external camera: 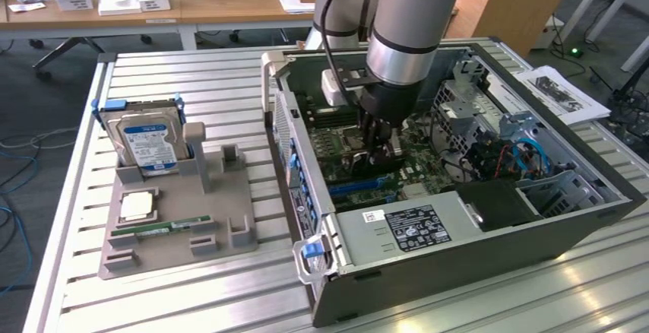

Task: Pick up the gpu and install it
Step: 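Insert the gpu into the slot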

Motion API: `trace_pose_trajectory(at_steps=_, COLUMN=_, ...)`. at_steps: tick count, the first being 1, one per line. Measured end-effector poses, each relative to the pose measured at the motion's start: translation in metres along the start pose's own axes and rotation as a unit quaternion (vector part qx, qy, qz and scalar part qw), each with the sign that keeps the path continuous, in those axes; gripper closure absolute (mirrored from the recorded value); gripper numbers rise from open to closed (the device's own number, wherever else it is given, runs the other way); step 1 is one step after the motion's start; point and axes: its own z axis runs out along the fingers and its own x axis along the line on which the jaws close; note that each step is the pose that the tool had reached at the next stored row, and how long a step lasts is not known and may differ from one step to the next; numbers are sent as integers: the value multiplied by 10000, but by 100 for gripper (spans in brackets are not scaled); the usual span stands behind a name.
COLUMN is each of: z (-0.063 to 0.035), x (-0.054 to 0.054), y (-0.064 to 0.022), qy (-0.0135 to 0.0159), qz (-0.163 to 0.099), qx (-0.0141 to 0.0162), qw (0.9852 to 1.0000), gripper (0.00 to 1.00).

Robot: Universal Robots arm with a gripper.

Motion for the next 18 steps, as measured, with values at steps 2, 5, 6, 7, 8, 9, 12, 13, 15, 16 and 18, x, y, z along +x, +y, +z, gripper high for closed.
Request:
trace_pose_trajectory(at_steps=2, z=4, x=0, y=2, qy=0, qz=0, qx=0, qw=10000, gripper=73)
trace_pose_trajectory(at_steps=5, z=11, x=0, y=4, qy=0, qz=0, qx=0, qw=10000, gripper=73)
trace_pose_trajectory(at_steps=6, z=14, x=0, y=4, qy=0, qz=0, qx=0, qw=10000, gripper=73)
trace_pose_trajectory(at_steps=7, z=17, x=0, y=4, qy=0, qz=0, qx=0, qw=10000, gripper=73)
trace_pose_trajectory(at_steps=8, z=19, x=1, y=5, qy=0, qz=0, qx=-1, qw=10000, gripper=73)
trace_pose_trajectory(at_steps=9, z=22, x=1, y=5, qy=0, qz=0, qx=-1, qw=10000, gripper=73)
trace_pose_trajectory(at_steps=12, z=30, x=1, y=6, qy=0, qz=0, qx=-1, qw=10000, gripper=73)
trace_pose_trajectory(at_steps=13, z=32, x=1, y=7, qy=0, qz=0, qx=-1, qw=10000, gripper=73)
trace_pose_trajectory(at_steps=15, z=35, x=1, y=7, qy=0, qz=0, qx=-2, qw=10000, gripper=73)
trace_pose_trajectory(at_steps=16, z=35, x=1, y=7, qy=0, qz=0, qx=-2, qw=10000, gripper=73)
trace_pose_trajectory(at_steps=18, z=38, x=1, y=7, qy=0, qz=0, qx=-1, qw=10000, gripper=73)
